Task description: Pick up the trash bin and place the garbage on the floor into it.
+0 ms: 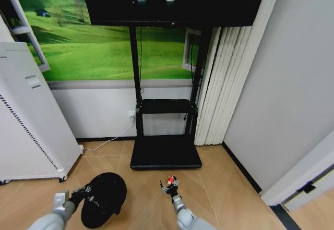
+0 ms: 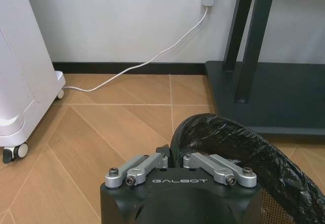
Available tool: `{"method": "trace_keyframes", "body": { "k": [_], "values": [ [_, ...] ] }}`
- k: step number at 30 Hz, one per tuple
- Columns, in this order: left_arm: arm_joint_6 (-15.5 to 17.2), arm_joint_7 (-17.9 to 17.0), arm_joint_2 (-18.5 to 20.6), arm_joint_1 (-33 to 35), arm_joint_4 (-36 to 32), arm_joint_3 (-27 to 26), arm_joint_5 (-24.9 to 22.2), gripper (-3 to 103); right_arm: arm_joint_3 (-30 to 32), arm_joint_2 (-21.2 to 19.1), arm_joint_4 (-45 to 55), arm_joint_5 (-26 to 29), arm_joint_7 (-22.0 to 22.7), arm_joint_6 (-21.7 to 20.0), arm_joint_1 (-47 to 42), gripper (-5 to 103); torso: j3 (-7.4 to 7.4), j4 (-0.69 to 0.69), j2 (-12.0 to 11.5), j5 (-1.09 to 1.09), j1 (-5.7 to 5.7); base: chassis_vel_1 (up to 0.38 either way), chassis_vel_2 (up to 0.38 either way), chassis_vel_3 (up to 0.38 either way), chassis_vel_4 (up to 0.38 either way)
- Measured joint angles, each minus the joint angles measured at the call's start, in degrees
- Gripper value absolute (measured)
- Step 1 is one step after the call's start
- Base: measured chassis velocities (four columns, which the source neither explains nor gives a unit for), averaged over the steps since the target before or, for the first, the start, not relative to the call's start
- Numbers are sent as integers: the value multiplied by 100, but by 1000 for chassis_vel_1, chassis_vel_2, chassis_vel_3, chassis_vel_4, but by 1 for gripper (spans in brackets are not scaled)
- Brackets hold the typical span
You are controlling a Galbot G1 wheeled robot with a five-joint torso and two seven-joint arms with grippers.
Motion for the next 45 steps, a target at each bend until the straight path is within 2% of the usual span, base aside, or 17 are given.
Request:
{"method": "trace_keyframes", "body": {
  "k": [4,11,13,18,19,24,32,40,43,45],
  "values": [
    [-29,-16,-70,41,101,29,91,8,-15,163,-350,219,-56,-99,130,100,0,0,0,0,0,0,0,0,0],
    [-43,-22,-118,52,140,45,115,8,41,303,-625,223,-64,-146,167,100,0,0,0,1,0,0,0,0,0],
    [-52,-23,-165,52,166,68,135,8,126,493,-951,242,-86,-197,226,100,0,0,0,1,0,0,0,0,0],
    [-57,-23,-211,40,194,88,152,8,251,708,-1291,215,-148,-207,370,100,0,0,0,1,0,0,0,0,0],
    [-68,-23,-223,39,218,89,173,8,325,755,-1275,285,-156,-80,414,100,0,0,0,1,0,0,0,0,0],
    [-78,-16,-232,16,234,91,173,8,313,669,-1080,240,-162,-69,303,100,0,0,0,1,0,0,0,0,0],
    [-97,7,-302,-8,257,154,231,8,457,581,-1080,246,-443,-41,224,100,-1,1,0,3,0,-6,0,9,0],
    [-88,19,-310,-9,243,168,237,8,484,549,-1067,183,-409,112,179,100,-1,1,0,1,0,-157,5,150,8],
    [-89,34,-313,-9,235,162,238,8,504,559,-1040,52,-353,200,87,100,2,-6,-1,1,3,-255,-15,197,-4],
    [-89,51,-318,-10,233,159,242,8,517,561,-971,17,-311,244,5,100,1,-5,-1,1,3,-145,-14,117,-7]
  ]
}}
